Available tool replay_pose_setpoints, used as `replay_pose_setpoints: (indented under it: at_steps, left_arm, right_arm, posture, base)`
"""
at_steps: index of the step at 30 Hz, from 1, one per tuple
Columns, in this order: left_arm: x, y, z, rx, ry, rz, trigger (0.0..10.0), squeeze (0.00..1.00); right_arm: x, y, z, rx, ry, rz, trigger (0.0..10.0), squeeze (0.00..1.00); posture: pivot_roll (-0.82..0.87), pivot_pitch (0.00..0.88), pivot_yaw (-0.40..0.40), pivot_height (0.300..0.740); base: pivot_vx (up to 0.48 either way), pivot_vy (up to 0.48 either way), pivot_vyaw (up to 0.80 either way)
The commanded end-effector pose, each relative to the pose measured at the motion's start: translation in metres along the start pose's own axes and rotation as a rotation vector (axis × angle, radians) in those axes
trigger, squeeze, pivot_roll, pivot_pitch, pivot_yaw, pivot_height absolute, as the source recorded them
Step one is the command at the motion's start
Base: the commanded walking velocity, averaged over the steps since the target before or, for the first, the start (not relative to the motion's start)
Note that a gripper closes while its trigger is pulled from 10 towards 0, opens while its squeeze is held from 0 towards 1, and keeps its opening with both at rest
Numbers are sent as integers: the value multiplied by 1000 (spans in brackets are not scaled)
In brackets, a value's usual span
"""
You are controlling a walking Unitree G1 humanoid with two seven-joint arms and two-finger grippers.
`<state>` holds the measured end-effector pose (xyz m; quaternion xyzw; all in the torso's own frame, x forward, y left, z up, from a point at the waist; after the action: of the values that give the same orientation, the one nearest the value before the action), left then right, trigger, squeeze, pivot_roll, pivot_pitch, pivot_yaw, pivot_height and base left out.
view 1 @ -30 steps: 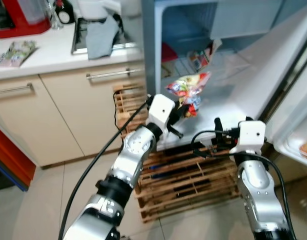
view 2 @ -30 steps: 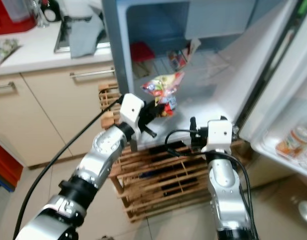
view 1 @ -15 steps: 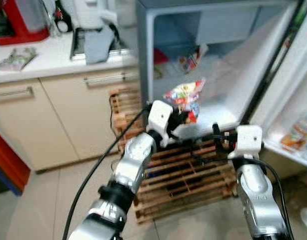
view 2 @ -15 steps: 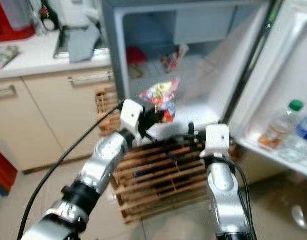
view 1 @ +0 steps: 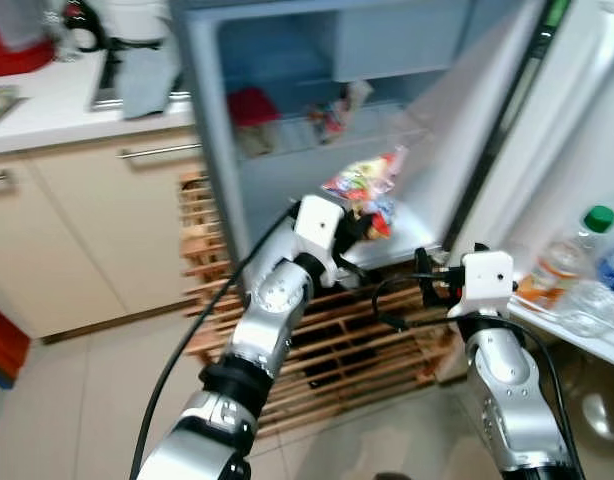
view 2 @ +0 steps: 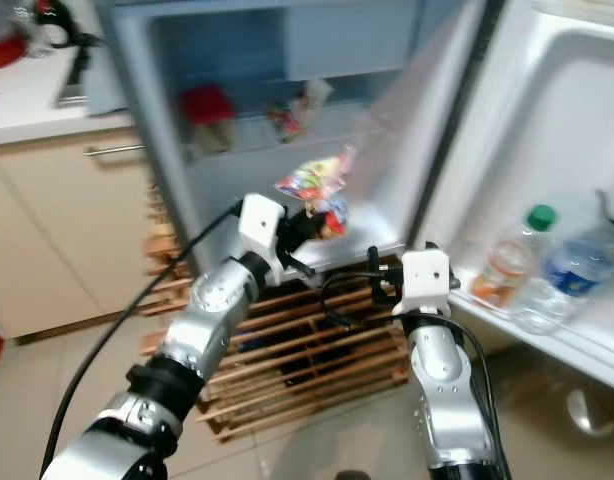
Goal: Restocking fridge
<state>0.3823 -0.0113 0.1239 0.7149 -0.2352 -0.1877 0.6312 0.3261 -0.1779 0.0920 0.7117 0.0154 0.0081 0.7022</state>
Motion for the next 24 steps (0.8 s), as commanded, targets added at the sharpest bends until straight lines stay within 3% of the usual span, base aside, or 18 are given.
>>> replay_pose_setpoints:
  at_steps: [1, 3, 12, 16, 21, 24]
  left_arm:
    - [1, 4, -15, -1, 56, 2, 10000, 0]
    - [1, 3, -18, 5, 60, -4, 10000, 0]
    - [8, -10, -30, 57, 81, -88, 10000, 0]
    - [12, -22, -37, 71, 112, -178, 10000, 0]
    - [12, -28, -41, 69, 143, -217, 10000, 0]
    - [8, -38, -53, 52, 208, -273, 10000, 0]
  right_arm:
    - [2, 6, 3, 0, -17, 14, 10000, 0]
    - [2, 5, 3, 6, -20, 13, 10000, 0]
    - [-2, 3, 4, 16, -16, 1, 10000, 0]
    - [-6, 6, -3, -2, 16, 6, 10000, 0]
    - [-12, 10, -6, -15, 34, 12, 10000, 0]
    - [-26, 25, -19, -38, 93, 30, 10000, 0]
  posture:
    - [-181, 0, 32, 740]
    - [-180, 0, 29, 740]
    - [-193, 0, 25, 740]
    - [-219, 0, 25, 740]
    - [-254, 0, 23, 740]
    - [-321, 19, -2, 740]
  base:
    - [0, 0, 800]
    - [0, 0, 800]
    - [0, 0, 0]
    - [0, 0, 0]
    - [0, 0, 0]
    - [0, 0, 0]
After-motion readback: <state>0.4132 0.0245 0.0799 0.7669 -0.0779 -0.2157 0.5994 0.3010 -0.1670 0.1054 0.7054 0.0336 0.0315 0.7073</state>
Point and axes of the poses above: a point about 5 cm out from each wrist's last joint towards the gripper, its own x axis pointing out of the wrist towards the gripper, its own y axis along the axis of the wrist's last joint, z = x × y, the point moved 6 cm from there along x, pointing out of the wrist towards the gripper, and after that the axes turned 10 degrees about x, right-handed, at the moved point
